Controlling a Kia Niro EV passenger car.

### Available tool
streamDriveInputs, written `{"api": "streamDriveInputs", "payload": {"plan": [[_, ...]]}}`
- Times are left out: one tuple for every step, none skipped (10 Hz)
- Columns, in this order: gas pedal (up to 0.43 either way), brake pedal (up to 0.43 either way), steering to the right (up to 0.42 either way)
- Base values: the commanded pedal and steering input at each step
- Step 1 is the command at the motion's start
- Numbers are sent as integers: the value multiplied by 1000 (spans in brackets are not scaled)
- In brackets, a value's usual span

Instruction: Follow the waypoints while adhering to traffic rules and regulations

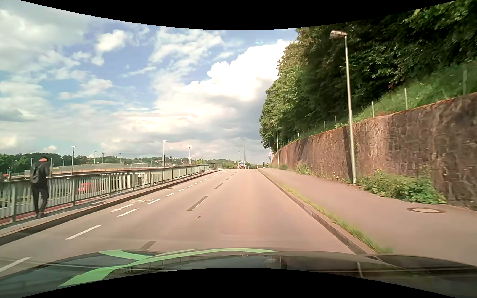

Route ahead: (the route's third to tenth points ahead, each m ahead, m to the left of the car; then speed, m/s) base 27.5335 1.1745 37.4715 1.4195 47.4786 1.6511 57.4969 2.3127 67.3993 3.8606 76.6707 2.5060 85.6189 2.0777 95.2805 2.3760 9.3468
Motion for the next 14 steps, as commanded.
{"api": "streamDriveInputs", "payload": {"plan": [[177,0,-9],[177,0,-8],[177,0,-9],[209,0,-9],[220,0,-9],[220,0,-9],[209,0,-9],[209,0,-9],[197,0,-9],[197,0,-9],[197,0,-9],[197,0,-9],[197,0,-8],[197,0,-8]]}}
